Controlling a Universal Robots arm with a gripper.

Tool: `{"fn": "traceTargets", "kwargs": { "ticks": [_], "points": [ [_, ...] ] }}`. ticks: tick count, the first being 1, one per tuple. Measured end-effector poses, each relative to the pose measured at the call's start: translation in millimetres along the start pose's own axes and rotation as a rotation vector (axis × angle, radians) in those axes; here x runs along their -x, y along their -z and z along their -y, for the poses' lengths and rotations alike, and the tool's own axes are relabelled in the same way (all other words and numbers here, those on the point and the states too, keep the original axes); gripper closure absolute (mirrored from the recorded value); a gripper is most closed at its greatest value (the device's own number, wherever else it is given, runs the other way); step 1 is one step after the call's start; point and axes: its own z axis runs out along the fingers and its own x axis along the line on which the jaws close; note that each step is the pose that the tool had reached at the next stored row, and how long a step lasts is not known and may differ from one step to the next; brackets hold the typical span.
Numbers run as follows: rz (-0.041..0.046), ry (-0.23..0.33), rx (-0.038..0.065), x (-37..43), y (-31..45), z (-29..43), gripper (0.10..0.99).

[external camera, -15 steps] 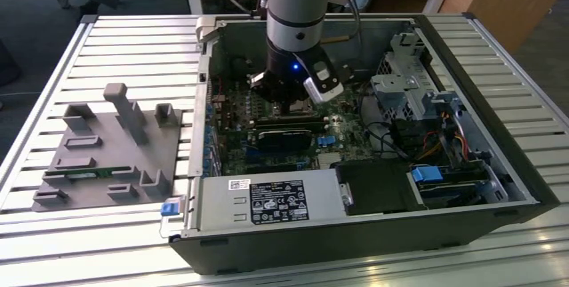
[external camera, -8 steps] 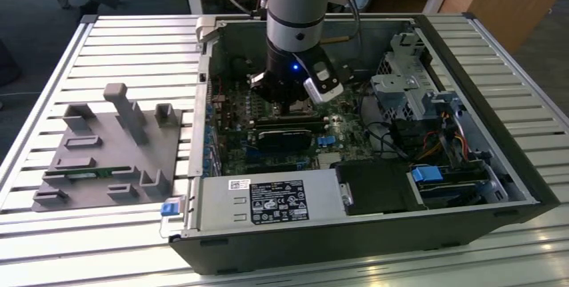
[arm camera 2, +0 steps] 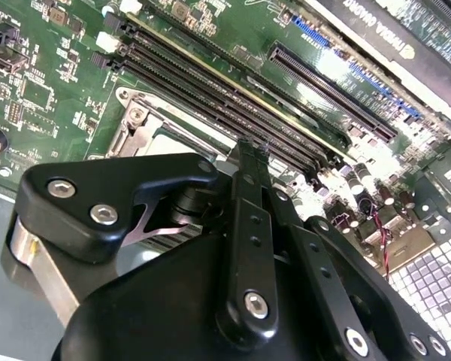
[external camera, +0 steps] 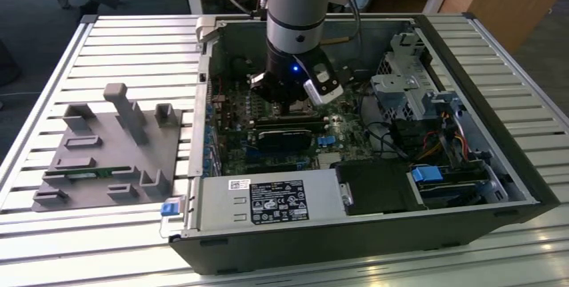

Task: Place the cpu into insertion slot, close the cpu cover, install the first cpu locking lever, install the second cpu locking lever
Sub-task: 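Install the second cpu locking lever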

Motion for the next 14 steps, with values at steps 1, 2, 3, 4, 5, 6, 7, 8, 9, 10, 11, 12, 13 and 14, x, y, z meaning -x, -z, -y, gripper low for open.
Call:
{"fn": "traceTargets", "kwargs": {
  "ticks": [1,2,3,4,5,6,7,8,9,10,11,12,13,14],
  "points": [
    [0.0001,0.000,0.005,0.0,-0.1,0.8,0.980],
    [0.0002,0.000,0.008,-0.1,-0.1,1.6,0.980],
    [0.0003,0.000,0.011,-0.1,-0.3,2.4,0.980],
    [0.0004,0.000,0.015,-0.3,-0.6,3.2,0.980],
    [0.0005,0.000,0.017,-0.6,-0.9,3.6,0.980],
    [0.0006,0.000,0.020,-0.9,-1.3,3.9,0.980],
    [0.0006,0.000,0.022,-1.3,-1.8,4.1,0.980],
    [0.0007,0.000,0.024,-1.5,-2.6,4.4,0.980],
    [0.0008,0.000,0.026,-1.5,-3.8,4.7,0.980],
    [0.0008,0.000,0.028,-2.0,-8.4,5.5,0.980],
    [0.0007,0.000,0.028,-2.4,-10.1,5.7,0.980],
    [0.0008,0.000,0.029,-2.9,-12.1,5.9,0.980],
    [0.0008,0.000,0.029,-3.3,-14.5,6.2,0.980],
    [0.0007,0.000,0.030,-3.5,-16.4,6.4,0.980]
  ]
}}
